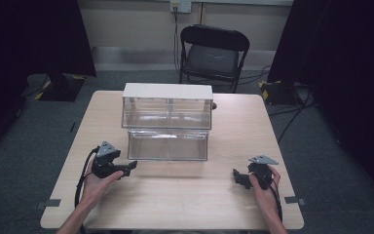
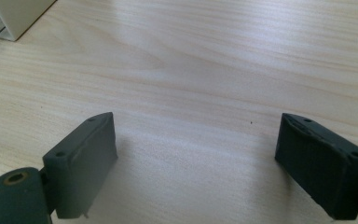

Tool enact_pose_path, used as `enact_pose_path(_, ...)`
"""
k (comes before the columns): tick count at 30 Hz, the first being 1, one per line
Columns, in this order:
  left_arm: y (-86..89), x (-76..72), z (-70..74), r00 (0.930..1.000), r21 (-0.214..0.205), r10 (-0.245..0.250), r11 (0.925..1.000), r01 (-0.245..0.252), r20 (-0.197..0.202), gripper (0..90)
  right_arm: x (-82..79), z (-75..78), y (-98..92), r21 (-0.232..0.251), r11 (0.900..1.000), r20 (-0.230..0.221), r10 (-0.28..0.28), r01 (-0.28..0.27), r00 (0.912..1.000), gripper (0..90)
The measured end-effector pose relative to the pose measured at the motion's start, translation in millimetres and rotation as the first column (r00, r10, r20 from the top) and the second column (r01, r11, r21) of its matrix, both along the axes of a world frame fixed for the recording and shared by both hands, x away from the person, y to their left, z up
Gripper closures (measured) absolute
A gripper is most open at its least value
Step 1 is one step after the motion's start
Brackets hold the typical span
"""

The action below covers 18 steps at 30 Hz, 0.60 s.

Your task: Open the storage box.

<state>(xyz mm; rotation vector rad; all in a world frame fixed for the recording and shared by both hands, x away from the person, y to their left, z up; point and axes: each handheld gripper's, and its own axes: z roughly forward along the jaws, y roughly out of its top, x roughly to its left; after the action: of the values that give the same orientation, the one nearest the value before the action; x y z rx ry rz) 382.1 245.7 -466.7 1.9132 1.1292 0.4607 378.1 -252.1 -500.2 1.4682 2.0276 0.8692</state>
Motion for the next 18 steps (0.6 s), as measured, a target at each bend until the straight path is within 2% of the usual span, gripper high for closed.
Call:
enact_pose_path(2,0.6,1.1,-1.0,0.9999,-0.020,0.002,0.9998,-0.002,-0.014,17.0,0.0,0.0,0.0,0.000,1.0000,0.000,0.000,0.000,1.0000,11.7)
enact_pose_path(5,1.1,0.7,-0.4,1.0000,-0.019,-0.001,0.9998,0.000,-0.009,16.2,0.0,0.0,0.0,0.000,1.0000,0.000,0.000,0.000,1.0000,11.7)
enact_pose_path(6,1.3,0.4,0.1,0.9999,-0.035,-0.006,0.9994,0.006,-0.011,16.0,0.0,0.0,0.0,0.000,1.0000,0.000,0.000,0.000,1.0000,11.7)
enact_pose_path(11,1.9,-0.1,0.8,0.9999,-0.034,-0.012,0.9993,0.012,-0.005,16.2,0.0,0.0,0.0,0.000,1.0000,0.000,0.000,0.000,1.0000,11.8)
enact_pose_path(18,1.0,-1.5,1.4,0.9996,-0.053,-0.028,0.9982,0.028,-0.001,16.8,0.0,0.0,0.0,0.000,1.0000,0.000,0.000,0.000,1.0000,11.7)
